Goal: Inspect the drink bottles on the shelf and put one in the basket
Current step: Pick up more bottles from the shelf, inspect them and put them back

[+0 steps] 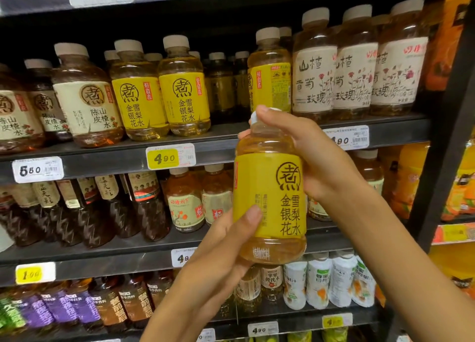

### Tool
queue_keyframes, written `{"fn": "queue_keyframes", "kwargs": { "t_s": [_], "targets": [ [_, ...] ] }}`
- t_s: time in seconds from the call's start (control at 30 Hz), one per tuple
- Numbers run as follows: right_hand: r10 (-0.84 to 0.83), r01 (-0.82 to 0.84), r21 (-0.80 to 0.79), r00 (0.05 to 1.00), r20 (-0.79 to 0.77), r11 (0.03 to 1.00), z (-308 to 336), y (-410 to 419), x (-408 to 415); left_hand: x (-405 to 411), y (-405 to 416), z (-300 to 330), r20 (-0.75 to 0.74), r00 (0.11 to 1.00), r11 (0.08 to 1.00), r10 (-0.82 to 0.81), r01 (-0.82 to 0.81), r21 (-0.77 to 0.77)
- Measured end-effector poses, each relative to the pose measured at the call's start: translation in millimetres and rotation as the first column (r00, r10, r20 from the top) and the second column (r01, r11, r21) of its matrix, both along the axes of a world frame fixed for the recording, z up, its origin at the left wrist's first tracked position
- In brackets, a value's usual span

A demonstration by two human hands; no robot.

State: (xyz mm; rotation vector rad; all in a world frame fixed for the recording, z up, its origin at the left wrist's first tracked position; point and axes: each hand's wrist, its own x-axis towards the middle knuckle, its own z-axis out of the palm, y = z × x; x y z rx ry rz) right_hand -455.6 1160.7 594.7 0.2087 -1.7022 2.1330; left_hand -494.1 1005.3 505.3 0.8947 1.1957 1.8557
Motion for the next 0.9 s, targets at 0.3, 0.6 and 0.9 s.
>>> {"fn": "queue_keyframes", "kwargs": {
  "t_s": [0.3,0.6,0.9],
  "targets": [
    [0.184,-0.179,-0.079,0.981,0.064,0.981,4,6,-2,6,6,7,0.310,0.935,0.974,-0.172,0.113,0.198],
    [0.225,-0.224,-0.301,0.974,-0.030,0.927,-1,0,-8,8,10,9,0.306,0.889,0.932,-0.340,0.276,0.235],
    [0.009,-0.006,-0.138,1.000,0.023,0.990,4,7,-3,-3,3,0,-0.011,0.999,0.999,0.042,-0.043,-0.025]
  ]
}}
